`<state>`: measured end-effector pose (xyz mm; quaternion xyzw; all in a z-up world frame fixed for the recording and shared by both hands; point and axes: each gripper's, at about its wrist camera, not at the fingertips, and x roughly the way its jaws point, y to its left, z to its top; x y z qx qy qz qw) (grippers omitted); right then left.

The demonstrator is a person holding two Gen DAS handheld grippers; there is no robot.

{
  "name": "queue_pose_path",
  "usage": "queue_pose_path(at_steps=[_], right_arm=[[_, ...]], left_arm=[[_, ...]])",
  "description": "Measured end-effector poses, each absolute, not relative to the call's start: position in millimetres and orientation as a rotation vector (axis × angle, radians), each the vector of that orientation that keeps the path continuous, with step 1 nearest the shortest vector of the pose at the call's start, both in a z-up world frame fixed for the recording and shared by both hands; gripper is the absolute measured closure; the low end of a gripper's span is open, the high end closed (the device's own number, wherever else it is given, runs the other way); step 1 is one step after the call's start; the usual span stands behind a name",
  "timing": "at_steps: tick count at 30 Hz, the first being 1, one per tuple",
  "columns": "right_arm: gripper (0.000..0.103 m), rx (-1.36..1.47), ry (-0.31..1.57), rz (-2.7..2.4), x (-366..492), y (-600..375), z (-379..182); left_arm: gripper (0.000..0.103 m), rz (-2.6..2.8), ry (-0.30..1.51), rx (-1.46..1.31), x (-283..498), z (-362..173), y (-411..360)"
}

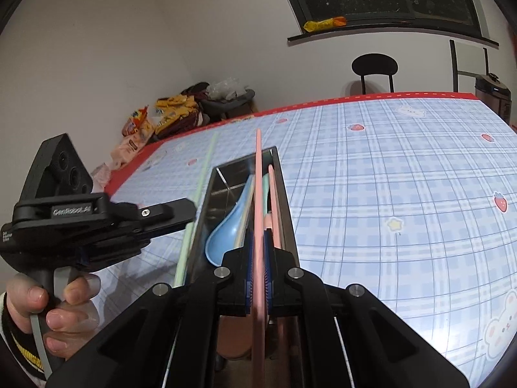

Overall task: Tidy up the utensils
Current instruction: 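Carry the pink and green chopsticks over the steel tray with both tools, then lower both chopsticks into the steel tray and open both tools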

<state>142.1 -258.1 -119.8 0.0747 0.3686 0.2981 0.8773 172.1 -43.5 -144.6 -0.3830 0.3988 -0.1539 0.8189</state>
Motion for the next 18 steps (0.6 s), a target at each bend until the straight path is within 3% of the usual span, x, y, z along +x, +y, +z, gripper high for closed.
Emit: queue_pose_path(at_steps=[18], right_arm=[[0.096,0.11,0.786,0.597,141,-250,-123]], left_arm=[[0.093,-0.209,0.849,-0.906,180,-166,-34]])
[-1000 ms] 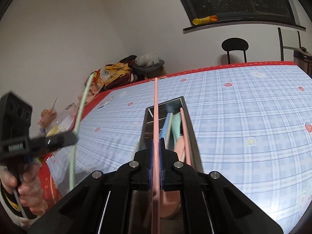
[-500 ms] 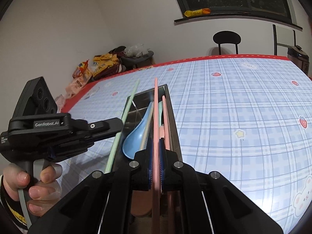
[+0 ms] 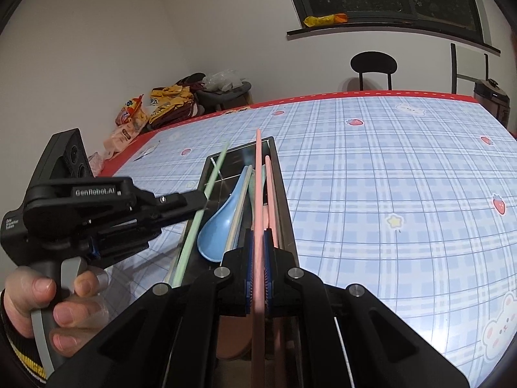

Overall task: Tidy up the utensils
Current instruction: 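Lower both chopsticks into the steel tray and open both tools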

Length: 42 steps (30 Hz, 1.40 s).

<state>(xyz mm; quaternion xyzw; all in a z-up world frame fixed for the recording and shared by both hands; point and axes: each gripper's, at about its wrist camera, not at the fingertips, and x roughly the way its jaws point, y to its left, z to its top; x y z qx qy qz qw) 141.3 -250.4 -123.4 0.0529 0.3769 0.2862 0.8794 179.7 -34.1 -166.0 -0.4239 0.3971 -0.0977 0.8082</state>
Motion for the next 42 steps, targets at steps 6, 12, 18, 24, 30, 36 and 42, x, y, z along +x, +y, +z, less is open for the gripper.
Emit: queue_pose_path(at_steps=[6,12,18,24,30,36,42], right_arm=[[0.097,0.106,0.78,0.59,141,-253,-123],[0.096,0.107,0.779,0.59,141,-254,-123],[0.096,0.1,0.786,0.586,142,-254,-124],[0.096,0.094,0.799,0.579,143,-252,-126],[0.095,0.096,0.788,0.592,141,-251,-124],[0.081,0.121,0.76,0.588,138,-256,-119],[0.077,0.118,0.679,0.595,123,-253,-104]], left_arm=[[0.093,-0.212,0.846,-0.892,176,-163,-45],[0.093,-0.181,0.826,-0.901,177,-160,-46],[0.093,-0.182,0.865,-0.832,175,-161,-55],[0.093,-0.189,0.878,-0.749,176,-154,-63],[0.084,-0.176,0.852,-0.673,169,-141,-54],[0.071,-0.116,0.754,-0.467,142,-112,-29],[0.07,-0.083,0.733,-0.283,108,-106,-4]])
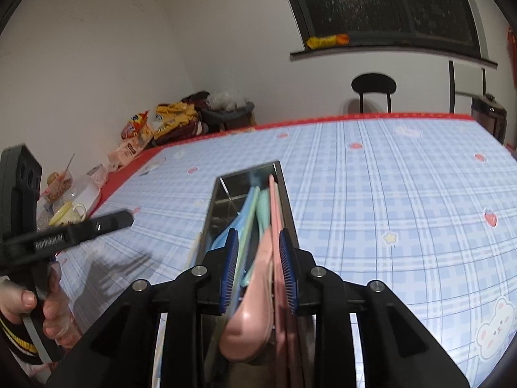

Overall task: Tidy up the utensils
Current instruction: 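Lower both chopsticks into the steel tray and open both tools, then move the right tool to the blue chopstick and close on it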

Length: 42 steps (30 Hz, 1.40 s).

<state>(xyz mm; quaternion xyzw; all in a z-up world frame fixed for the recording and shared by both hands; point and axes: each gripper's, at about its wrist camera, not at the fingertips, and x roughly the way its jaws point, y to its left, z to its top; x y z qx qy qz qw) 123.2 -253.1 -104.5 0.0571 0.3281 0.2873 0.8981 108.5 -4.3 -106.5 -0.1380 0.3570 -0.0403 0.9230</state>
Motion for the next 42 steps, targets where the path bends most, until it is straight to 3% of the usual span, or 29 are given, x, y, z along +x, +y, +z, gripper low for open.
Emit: queue_pose_path(at_steps=[5,13,24,42], right_arm=[[0.077,0.089,0.676,0.614,97,-236,-94],[0.087,-0.012,0.784,0.676,59,-191,-102],[0.091,-0.326,0.873,0.515,54,-136,-128],[0.091,-0.471,0.971,0.461,49,-118,-142]], left_arm=[[0.07,-0.085,0.752,-0.201,85,-114,15],[0.07,-0.136,0.789,-0.194,67,-130,23],[0.07,-0.151,0.782,-0.209,58,-135,46],[0.07,-0.225,0.797,-0.244,57,-148,58]])
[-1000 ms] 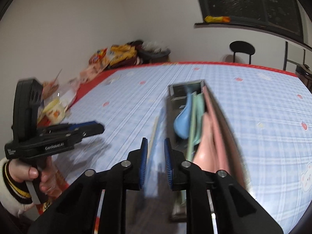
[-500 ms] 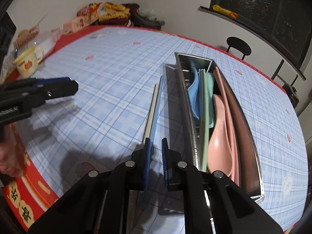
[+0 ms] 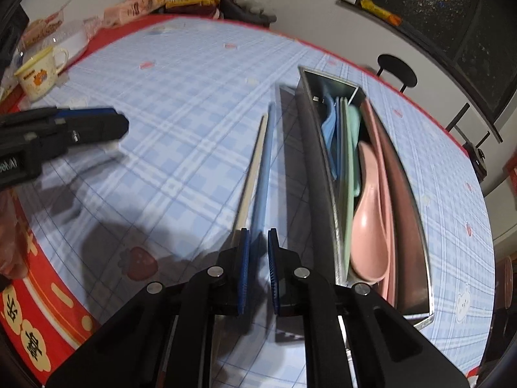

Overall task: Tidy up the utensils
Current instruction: 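Move the right tool to the blue chopstick and close on it, then close the left tool on the wooden chopstick while the right tool holds the blue chopstick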

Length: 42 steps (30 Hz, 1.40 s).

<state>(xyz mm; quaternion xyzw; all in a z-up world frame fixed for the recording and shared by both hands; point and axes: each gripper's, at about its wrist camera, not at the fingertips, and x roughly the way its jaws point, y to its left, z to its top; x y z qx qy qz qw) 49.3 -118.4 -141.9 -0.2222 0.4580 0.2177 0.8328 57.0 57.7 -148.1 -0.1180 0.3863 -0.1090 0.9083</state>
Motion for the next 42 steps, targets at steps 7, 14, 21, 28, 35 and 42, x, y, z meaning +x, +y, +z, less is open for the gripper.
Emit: queue_pose_path(at_steps=[7,14,21,28,35,42], right_arm=[[0.094,-0.362,1.006,0.526,51,-115,-142],[0.096,-0.231,1.018,0.645,38,-84,-144],[0.096,-0.232,0.992,0.662,33,-77,-143],[0.096,-0.229,0.973,0.615,32,-101,-144],[0.096,-0.193,0.954,0.607,31,-122,-146],[0.096,-0.141,0.951,0.637,33,-129,-147]], left_arm=[[0.07,-0.235,0.807,-0.254,58,-150,60],[0.072,-0.204,0.815,-0.274,59,-150,74],[0.072,-0.176,0.851,-0.287,54,-155,84],[0.071,-0.171,0.923,-0.273,66,-164,69],[0.066,-0.134,0.97,-0.187,81,-169,41],[0.059,-0.097,0.989,-0.053,83,-170,19]])
